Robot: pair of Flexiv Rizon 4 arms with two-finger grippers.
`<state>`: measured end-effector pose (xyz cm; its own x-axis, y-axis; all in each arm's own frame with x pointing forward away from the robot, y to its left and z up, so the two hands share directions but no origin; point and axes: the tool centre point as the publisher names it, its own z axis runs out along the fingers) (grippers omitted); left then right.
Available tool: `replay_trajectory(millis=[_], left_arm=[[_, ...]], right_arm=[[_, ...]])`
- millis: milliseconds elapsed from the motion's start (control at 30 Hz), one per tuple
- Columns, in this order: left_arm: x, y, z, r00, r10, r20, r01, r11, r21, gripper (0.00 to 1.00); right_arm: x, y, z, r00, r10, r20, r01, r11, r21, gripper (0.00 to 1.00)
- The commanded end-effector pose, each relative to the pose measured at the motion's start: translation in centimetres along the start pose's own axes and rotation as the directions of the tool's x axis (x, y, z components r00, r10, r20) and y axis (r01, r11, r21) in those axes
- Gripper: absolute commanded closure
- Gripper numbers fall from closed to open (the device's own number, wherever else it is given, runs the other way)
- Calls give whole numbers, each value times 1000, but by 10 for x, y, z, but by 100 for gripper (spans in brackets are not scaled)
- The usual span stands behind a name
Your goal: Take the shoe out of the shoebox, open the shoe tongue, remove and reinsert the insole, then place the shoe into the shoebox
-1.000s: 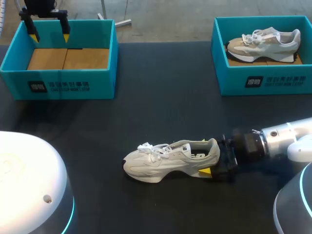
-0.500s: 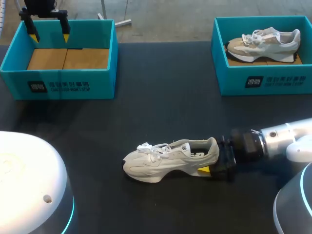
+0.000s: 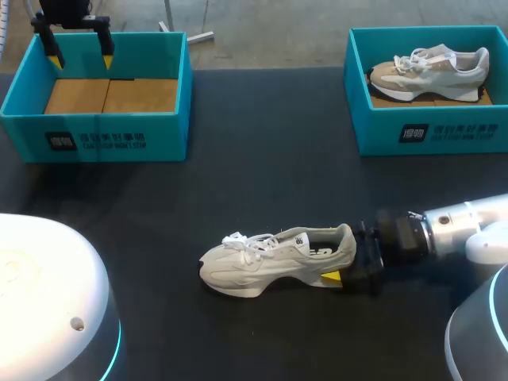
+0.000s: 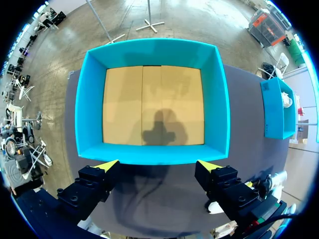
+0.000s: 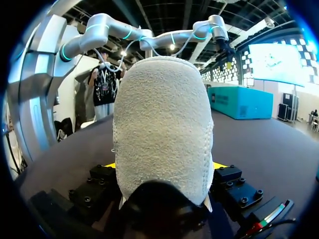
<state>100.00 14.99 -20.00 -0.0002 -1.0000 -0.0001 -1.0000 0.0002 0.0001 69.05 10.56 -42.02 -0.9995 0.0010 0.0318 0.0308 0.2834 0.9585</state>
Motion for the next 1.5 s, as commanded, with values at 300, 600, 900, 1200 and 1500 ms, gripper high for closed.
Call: replay_trajectory(millis=[300, 600, 900, 1200, 1500], left_arm=[[29, 60, -16, 996, -78, -44, 80, 995, 53, 0], [65, 102, -16, 990, -129, -52, 132, 989, 63, 0], [110, 148, -10, 992, -116, -47, 119, 991, 68, 0], [141, 179, -13, 996, -86, -26, 87, 996, 35, 0], [143, 181, -13, 996, -88, -27, 89, 996, 31, 0]], right_arm=[[-1, -1, 4, 1000, 0, 2, 0, 1000, 2, 100], [-1, -1, 4, 1000, 0, 2, 0, 1000, 2, 100], [-1, -1, 4, 1000, 0, 2, 0, 1000, 2, 100], [-1, -1, 4, 1000, 0, 2, 0, 1000, 2, 100], [-1, -1, 4, 1000, 0, 2, 0, 1000, 2, 100]])
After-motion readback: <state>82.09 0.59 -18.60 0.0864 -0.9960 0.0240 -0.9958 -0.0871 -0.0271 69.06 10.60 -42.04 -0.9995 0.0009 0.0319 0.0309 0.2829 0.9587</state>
